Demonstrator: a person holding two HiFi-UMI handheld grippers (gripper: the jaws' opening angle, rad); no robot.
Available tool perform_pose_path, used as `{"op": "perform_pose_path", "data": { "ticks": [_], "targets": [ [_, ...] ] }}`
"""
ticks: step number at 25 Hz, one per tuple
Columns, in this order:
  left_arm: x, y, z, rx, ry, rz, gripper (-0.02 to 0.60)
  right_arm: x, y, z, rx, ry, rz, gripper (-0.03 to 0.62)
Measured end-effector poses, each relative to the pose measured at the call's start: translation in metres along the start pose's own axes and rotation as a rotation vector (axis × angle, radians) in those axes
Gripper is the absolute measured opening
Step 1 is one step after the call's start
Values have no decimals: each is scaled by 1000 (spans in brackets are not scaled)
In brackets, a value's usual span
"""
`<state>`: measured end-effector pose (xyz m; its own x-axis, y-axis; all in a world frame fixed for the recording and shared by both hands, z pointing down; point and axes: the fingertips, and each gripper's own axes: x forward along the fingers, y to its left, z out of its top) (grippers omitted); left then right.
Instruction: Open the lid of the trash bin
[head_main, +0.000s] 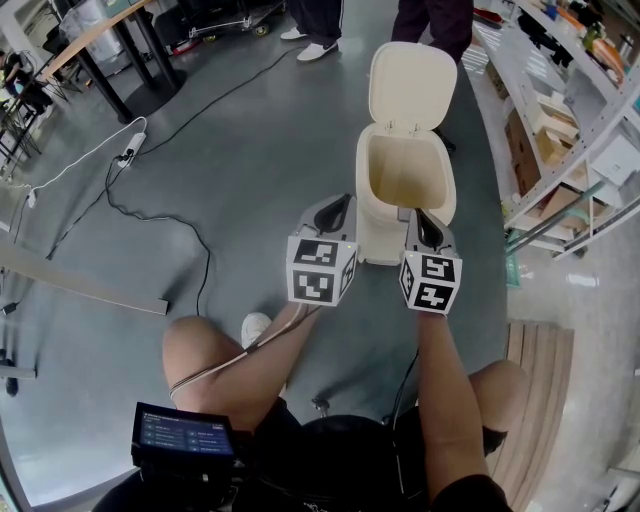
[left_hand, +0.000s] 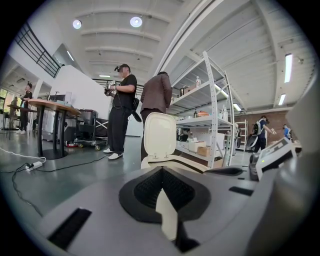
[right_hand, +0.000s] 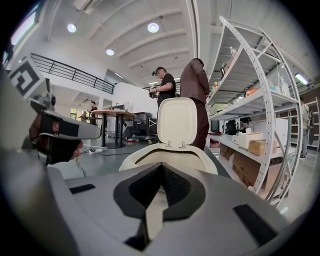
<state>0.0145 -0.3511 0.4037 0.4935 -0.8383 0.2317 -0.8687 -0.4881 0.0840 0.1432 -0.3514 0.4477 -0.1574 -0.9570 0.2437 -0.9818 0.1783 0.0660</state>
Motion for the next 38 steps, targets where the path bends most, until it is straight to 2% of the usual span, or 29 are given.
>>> {"op": "perform_pose_path", "data": {
  "ticks": [8,22,38],
  "targets": [
    [0,0,1,-2,-1,2,-2,-3,0,7,15,-16,0,6],
    [-9,-1,11,-3,-23,8,-2,-25,8,37,-26,-56,5,6],
    [-64,-27,24,53,-63,-9,-2,-86,32,60,-61,-96,21,6]
  ]
}}
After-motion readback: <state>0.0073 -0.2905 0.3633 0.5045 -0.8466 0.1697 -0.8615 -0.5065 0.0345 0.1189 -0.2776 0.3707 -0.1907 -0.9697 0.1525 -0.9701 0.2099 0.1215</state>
